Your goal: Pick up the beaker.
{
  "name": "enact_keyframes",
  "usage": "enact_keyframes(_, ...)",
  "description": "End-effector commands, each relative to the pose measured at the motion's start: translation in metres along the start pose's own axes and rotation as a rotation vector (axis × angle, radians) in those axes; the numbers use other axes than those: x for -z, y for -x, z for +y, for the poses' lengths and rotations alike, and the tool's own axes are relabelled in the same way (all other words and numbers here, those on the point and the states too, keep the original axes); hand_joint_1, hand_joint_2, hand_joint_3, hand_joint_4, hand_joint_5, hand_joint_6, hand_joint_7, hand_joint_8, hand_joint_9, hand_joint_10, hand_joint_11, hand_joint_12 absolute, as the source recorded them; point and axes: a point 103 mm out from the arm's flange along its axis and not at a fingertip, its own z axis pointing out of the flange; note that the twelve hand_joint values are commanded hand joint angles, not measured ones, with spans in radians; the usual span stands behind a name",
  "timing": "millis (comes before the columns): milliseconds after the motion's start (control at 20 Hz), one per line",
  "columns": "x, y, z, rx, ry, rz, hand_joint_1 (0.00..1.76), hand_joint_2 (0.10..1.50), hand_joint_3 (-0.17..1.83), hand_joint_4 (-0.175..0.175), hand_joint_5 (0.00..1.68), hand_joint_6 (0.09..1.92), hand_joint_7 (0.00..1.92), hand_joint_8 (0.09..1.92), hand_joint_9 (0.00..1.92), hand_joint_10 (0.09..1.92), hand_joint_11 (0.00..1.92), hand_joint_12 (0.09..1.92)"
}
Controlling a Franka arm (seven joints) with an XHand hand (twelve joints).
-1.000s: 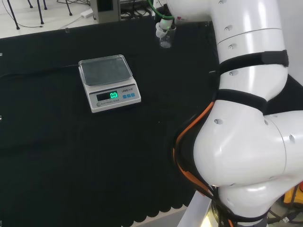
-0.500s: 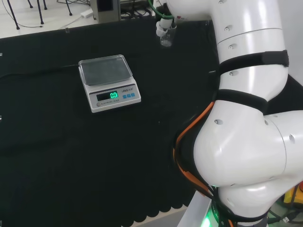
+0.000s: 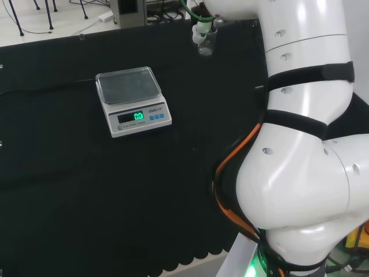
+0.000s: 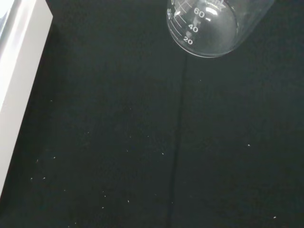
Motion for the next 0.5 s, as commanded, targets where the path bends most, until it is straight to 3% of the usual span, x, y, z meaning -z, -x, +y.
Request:
enact_keyframes(50,0.016,-0.0103,-0.0081,-0.014,-0.042,-0.059,1.1,1.26,0.0,-0.175,0.73,1.38,0.62,1.1,0.83,1.04,0.87,1.03)
enact_keyframes(500,0.0254,-0.0123,-0.0164,-0.014,-0.033,-0.036,1.1,1.25,0.0,-0.175,0.73,1.38,0.63,1.1,0.84,1.04,0.88,1.03)
